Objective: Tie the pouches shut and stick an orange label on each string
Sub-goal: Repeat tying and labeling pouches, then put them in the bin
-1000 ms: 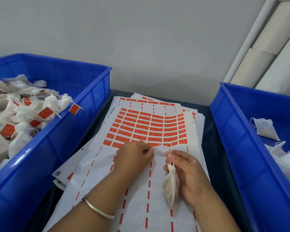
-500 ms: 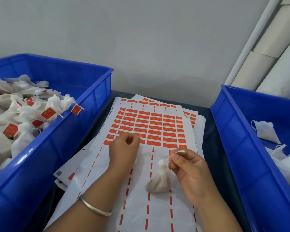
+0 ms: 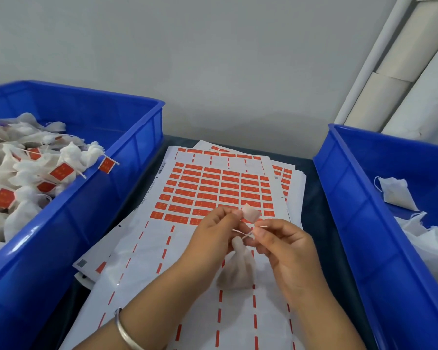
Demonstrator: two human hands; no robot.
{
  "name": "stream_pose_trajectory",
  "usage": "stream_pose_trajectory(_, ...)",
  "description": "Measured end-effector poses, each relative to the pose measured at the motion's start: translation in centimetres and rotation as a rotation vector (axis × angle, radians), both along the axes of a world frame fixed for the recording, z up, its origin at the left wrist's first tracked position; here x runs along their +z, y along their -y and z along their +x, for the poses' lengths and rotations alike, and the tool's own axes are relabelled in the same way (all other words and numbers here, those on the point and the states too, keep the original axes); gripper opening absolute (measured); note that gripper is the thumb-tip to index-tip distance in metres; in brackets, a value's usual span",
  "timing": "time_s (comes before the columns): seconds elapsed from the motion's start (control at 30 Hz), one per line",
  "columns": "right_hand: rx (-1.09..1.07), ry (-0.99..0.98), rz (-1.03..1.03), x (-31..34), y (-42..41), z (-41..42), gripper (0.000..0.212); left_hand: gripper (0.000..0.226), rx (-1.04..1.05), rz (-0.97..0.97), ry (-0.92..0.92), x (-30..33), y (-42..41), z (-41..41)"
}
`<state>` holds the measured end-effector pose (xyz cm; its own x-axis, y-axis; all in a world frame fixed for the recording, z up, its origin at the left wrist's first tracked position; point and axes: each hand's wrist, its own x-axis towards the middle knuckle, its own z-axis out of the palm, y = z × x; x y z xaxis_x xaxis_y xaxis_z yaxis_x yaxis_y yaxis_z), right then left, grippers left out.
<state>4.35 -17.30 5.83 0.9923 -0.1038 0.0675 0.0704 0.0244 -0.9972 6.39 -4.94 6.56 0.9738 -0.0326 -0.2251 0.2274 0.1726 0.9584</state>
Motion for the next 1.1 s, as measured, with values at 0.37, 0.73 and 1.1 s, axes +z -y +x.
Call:
stream_pose_trajectory(0.37,-0.12,0.097,-0.021,0.2,0.1,-0.2,0.026,0.019,-0.011,-0.065,-0.077,0.2,0.4,-0.1)
stream_pose_trajectory(0.73,-0.177,0.052,0.008,-0.3,0.3,0.0,0.018,0.018,0.014,-0.03,-0.111,0.7,0.5,-0.3)
stream_pose_trajectory(1.1,-0.177,-0.02,0.099,-0.8,0.7,0.5,0.016,0.026,-0.065,0.001,0.059,0.6,-0.1,-0.7)
